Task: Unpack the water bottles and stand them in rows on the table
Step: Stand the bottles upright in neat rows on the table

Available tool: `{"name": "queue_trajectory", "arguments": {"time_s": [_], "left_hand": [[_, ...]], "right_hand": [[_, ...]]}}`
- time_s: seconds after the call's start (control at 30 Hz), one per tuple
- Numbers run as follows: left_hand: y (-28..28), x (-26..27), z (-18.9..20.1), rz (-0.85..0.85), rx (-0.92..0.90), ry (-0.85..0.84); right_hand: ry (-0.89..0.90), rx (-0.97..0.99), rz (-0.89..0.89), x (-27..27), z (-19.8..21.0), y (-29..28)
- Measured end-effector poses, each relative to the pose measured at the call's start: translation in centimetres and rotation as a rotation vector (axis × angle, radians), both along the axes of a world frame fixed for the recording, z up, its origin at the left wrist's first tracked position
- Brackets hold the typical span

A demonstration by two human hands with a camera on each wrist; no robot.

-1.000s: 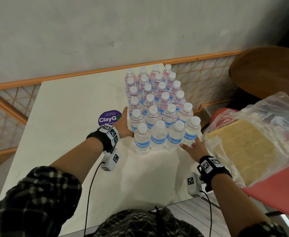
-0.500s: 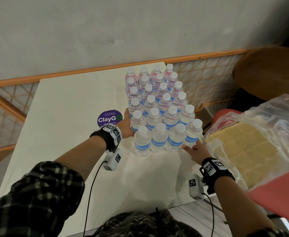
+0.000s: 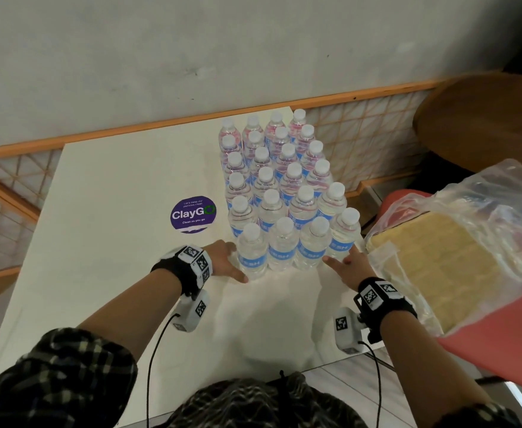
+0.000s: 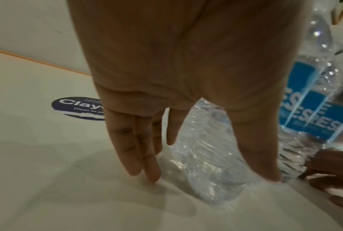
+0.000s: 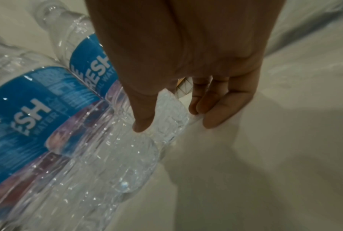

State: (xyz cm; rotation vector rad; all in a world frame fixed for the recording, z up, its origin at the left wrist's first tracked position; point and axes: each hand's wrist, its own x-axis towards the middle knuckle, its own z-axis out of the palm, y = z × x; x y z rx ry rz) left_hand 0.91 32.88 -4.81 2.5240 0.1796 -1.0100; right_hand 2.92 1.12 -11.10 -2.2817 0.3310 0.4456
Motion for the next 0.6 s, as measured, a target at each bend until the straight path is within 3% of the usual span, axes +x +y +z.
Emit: {"name": "queue_trajectory", "arguments": {"time_s": [0.37,0.6], "left_hand": [[-0.7,-0.7,0.8,-0.062,-0.040,-0.090],[1.1,-0.7,7.7,-0.013,-0.057,-0.244]], "right_hand": [[0.013,-0.086,0.031,-0.5,1.3,0.7],[-0.075,0.247,-0.174,-2.5,2.2,1.2]]}}
